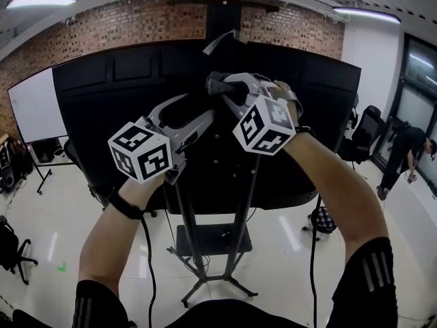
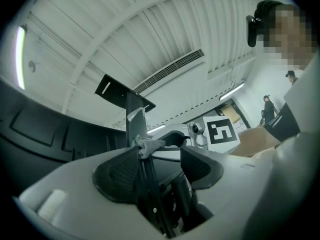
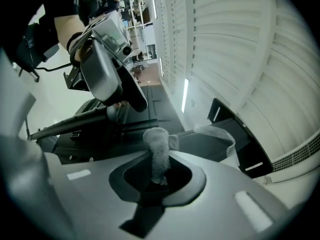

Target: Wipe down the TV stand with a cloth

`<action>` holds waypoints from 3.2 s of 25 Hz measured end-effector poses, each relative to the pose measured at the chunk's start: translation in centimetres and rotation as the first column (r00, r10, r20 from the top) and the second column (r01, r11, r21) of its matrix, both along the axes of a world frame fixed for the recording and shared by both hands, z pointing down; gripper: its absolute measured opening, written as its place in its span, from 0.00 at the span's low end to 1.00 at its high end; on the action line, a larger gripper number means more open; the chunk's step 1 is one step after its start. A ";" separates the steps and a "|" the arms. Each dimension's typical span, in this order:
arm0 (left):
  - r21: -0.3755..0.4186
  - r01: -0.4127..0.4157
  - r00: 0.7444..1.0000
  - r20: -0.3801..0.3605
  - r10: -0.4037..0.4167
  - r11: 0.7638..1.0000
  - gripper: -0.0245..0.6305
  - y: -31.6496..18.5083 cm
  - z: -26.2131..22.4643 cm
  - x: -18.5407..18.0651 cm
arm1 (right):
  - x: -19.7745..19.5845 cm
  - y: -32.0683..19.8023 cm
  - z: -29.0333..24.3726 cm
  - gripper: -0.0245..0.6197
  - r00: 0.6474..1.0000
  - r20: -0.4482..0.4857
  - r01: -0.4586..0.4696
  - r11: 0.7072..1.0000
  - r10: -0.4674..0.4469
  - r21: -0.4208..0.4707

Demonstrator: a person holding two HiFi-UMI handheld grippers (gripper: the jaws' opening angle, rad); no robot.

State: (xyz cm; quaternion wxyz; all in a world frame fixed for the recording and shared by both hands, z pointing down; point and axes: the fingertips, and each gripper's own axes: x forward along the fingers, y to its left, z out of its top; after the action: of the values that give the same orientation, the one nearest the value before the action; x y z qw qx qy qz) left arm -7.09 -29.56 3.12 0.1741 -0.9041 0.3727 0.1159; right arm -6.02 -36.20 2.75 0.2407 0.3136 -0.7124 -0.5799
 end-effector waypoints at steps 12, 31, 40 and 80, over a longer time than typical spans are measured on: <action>-0.046 0.043 0.999 -0.006 -0.043 0.998 0.48 1.1 7.3 -0.5 | -0.4 0.0 7.7 0.11 0.979 -0.162 -0.104 0.989 0.120 0.102; -0.214 0.037 0.997 -0.052 -0.049 0.976 0.47 0.8 18.4 -0.5 | -0.6 -0.7 19.2 0.11 0.877 -0.382 -0.197 0.943 0.291 0.268; -0.307 0.036 0.996 -0.070 -0.060 0.951 0.47 -0.1 23.7 -1.2 | -0.7 -0.6 25.4 0.11 0.868 -0.408 -0.216 0.956 0.282 0.200; -0.185 -0.075 0.997 -0.050 0.067 0.980 0.47 2.4 21.4 4.8 | 7.2 6.0 19.5 0.11 0.982 0.149 -0.102 0.988 0.119 -0.116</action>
State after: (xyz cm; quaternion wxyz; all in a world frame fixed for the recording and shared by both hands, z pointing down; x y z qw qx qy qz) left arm -2.33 -27.13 24.53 0.0762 -0.9264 0.3531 0.1062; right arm 1.22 -30.18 22.23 0.2327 0.3836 -0.7408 -0.4999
